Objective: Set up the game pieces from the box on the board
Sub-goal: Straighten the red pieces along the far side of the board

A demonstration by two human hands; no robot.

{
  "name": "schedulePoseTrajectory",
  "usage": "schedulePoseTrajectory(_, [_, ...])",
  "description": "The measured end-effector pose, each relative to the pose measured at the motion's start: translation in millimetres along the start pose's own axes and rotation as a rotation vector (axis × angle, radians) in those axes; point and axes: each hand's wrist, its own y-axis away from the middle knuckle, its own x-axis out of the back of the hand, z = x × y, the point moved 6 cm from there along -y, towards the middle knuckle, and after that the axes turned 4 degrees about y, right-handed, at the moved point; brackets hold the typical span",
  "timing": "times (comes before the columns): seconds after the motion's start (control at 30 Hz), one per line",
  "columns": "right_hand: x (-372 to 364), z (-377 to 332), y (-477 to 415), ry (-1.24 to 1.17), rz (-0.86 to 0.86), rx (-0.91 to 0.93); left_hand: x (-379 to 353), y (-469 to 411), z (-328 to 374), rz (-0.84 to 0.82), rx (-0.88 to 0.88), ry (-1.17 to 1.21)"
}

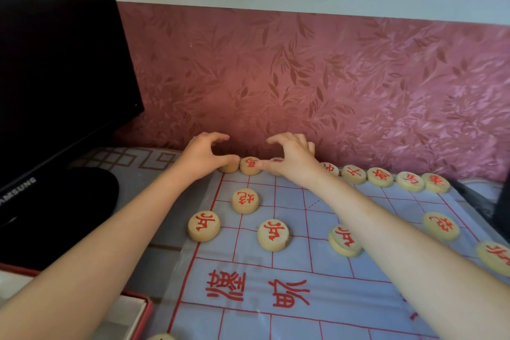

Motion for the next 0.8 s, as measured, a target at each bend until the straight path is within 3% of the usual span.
schedulePoseTrajectory(0.13, [23.7,24.0,4.5,-0.022,-0.007,-0.027,-1.8,-3.5,19.9,-0.008,-0.077,-0.022])
schedulePoseTrajectory(0.33, [28.4,71.9,18.8,0.054,-0.059,-0.159,-37.5,-2.8,59.7,-0.193,-0.197,-0.015])
schedulePoseTrajectory(0.6, [21.6,57.9,18.3,0.147,-0.036,-0.133,-76.3,-4.3,87.3,-0.379,-0.282,-0.137])
schedulePoseTrajectory(0.8, [15.1,60.3,21.3,-0.004,-0.102,-0.135,-79.5,-7.1,80.8,-0.322,-0.286,-0.235])
